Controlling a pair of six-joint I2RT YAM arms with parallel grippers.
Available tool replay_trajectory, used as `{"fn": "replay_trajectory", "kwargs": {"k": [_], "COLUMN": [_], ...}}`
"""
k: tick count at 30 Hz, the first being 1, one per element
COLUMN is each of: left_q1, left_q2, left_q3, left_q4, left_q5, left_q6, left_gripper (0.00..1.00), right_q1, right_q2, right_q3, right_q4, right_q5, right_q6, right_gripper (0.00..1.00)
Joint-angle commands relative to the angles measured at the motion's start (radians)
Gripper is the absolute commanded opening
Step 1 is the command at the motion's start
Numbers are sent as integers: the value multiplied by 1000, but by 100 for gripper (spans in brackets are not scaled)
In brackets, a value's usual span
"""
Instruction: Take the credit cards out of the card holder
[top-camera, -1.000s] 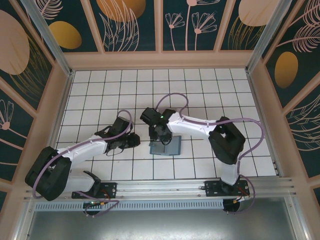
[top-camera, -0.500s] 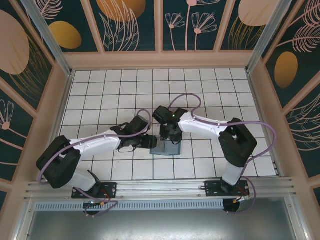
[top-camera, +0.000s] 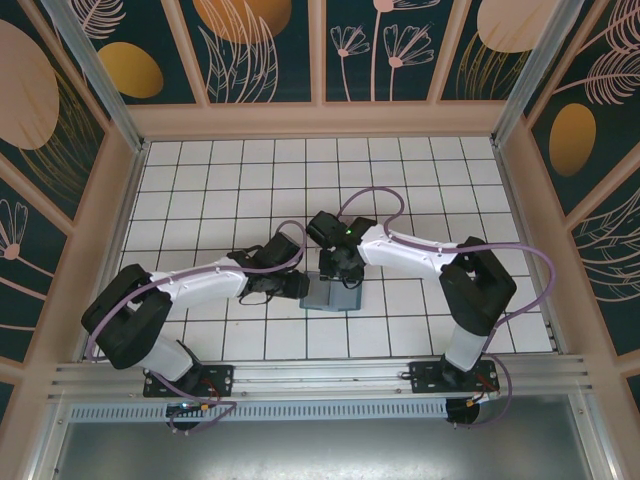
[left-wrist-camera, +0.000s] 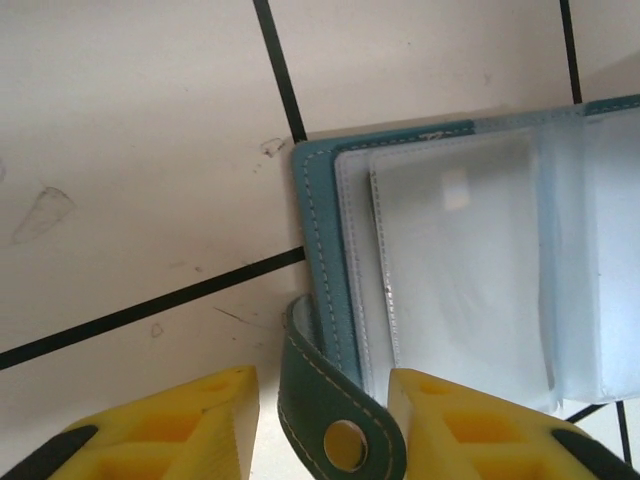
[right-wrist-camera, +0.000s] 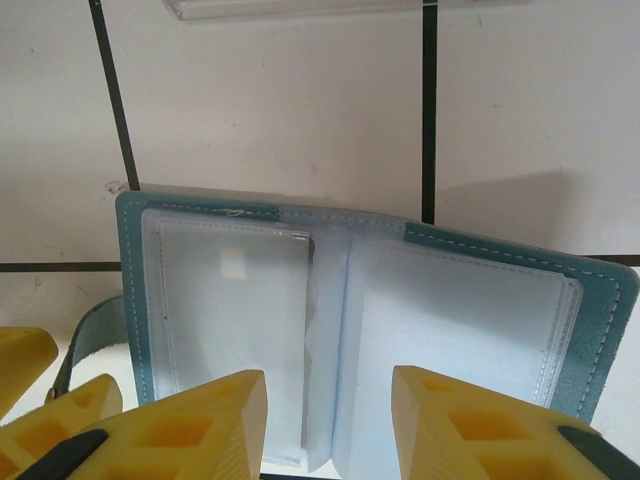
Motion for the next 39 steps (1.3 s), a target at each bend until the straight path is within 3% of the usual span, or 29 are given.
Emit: {"fn": "replay_trajectory", "kwargs": {"k": [1,9,14,23,39], "left_q1": [-4,11,85,122,146], "left_q2": [-36,-39,-116,-179,-213], "left_q3": [10,-33,-150,-260,-284], "left_q4": [-32,18,156,254,228], "left_q5": [-58,-50,67,160,135], "left_q6": [-13,-37,-105,-169,-159], "left_gripper": [36,17,9,8,7], "right_q1": [12,43,56,77,111], "right_q2": [-12,54,105,188,286], "right_q3": [14,69,96,162,209], "right_q4": [12,33,44,12,-68], "right_q5": [0,-46,-67,-71,-9], "right_q6": [17,9,0,-28,-71], "right_gripper": [39,37,37,38,41]}}
